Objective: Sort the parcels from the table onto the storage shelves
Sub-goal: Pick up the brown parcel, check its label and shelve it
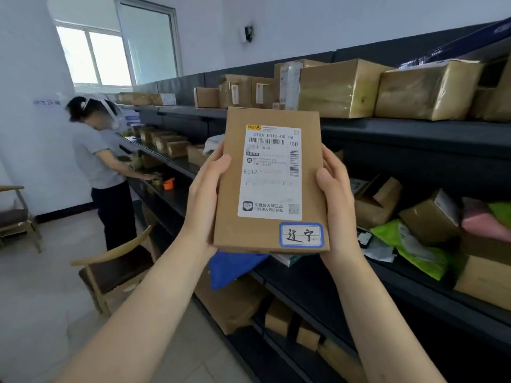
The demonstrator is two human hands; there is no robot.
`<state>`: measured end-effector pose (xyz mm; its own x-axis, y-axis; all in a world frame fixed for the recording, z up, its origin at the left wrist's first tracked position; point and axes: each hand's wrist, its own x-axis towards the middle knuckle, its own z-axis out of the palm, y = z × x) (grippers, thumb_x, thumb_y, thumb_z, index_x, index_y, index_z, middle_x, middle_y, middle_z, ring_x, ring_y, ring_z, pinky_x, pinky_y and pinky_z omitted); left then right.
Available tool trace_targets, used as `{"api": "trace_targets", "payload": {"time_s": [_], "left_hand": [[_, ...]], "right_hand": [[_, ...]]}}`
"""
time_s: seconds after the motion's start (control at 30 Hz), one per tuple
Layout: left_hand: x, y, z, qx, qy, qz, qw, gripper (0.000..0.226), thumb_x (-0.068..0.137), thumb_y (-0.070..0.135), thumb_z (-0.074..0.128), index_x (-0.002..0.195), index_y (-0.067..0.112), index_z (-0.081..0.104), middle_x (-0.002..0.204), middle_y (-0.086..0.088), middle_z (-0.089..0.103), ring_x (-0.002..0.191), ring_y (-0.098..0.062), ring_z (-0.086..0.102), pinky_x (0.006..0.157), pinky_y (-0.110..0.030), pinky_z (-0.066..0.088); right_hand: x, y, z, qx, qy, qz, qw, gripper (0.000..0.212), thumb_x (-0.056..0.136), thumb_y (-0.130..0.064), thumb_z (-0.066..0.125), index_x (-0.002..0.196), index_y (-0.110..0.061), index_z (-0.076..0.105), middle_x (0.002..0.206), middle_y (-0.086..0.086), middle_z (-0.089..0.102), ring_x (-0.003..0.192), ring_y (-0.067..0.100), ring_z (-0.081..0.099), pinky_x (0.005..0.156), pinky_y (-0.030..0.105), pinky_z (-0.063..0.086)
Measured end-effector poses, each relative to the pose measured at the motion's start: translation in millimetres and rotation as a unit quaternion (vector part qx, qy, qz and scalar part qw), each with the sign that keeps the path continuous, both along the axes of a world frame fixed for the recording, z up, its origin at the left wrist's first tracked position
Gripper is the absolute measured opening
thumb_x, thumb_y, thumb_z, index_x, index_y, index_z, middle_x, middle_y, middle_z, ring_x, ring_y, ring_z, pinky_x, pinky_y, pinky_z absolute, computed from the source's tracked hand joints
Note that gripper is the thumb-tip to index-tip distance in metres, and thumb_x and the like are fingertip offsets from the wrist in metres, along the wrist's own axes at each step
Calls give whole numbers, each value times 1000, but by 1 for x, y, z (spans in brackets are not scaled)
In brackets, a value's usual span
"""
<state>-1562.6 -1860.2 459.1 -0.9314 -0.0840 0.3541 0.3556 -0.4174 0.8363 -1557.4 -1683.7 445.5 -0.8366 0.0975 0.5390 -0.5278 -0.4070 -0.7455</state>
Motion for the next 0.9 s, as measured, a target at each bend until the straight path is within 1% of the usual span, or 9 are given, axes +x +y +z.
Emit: {"api": "trace_targets", "payload": {"time_s": [0.1,0.17,0.23,0.33,0.43,0.5,0.6,0.73,0.9], "left_hand": [[-47,-7,-14,16,-14,-78,997,49,97,36,52,145,25,53,128,-8,72,114,-28,70,81,-39,59],[-76,-11,-25,29,-25,-138,990,50,98,34,51,146,21,51,131,-10,70,117,-30,68,83,-40,59],[-100,-11,-35,23,-32,-204,978,49,100,33,47,147,19,50,135,-12,67,121,-32,65,91,-44,57],[-125,-6,-49,18,-53,-276,959,48,102,31,43,147,18,49,138,-14,64,129,-37,58,103,-50,49],[-142,5,-61,4,-74,-335,939,48,101,30,43,147,17,49,142,-15,61,133,-37,54,113,-57,37],[-150,15,-70,-7,-101,-363,926,50,99,34,47,147,19,51,139,-12,65,129,-33,59,111,-54,40],[-153,29,-90,-3,-126,-406,905,49,98,33,49,145,18,54,135,-10,68,126,-31,62,103,-46,50],[-148,45,-128,5,-144,-420,896,49,98,28,49,145,20,53,135,-10,68,126,-30,62,103,-46,49],[-150,61,-174,-38,-153,-444,882,50,97,32,51,147,26,51,137,-8,66,126,-29,62,104,-50,47]], "right_hand": [[-26,-10,-16,18,-6,-79,997,39,92,-30,56,131,-38,57,138,-8,63,114,7,69,82,21,58],[-40,-17,-27,19,-14,-128,991,35,93,-30,56,127,-41,59,133,-11,65,112,7,70,82,22,59],[-49,-24,-37,11,-30,-180,983,32,93,-31,57,121,-46,61,130,-12,67,113,10,70,86,27,59],[-53,-30,-51,-6,-57,-238,970,33,92,-34,58,122,-45,61,138,-5,65,119,17,68,93,37,58],[-47,-33,-62,-23,-72,-298,952,36,93,-34,58,128,-41,59,141,0,63,117,16,69,86,31,59],[-42,-33,-71,-29,-80,-332,940,34,94,-32,57,127,-41,58,140,0,64,114,13,70,82,27,58],[-31,-30,-87,-33,-97,-374,922,33,95,-30,56,125,-43,59,138,-1,65,111,12,71,81,26,59],[-16,-25,-115,-21,-141,-401,905,34,95,-30,56,127,-42,59,138,1,65,114,16,70,83,29,59],[-11,-10,-161,-38,-179,-420,889,34,95,-30,56,127,-42,61,136,-3,67,113,15,71,81,27,59]]}}
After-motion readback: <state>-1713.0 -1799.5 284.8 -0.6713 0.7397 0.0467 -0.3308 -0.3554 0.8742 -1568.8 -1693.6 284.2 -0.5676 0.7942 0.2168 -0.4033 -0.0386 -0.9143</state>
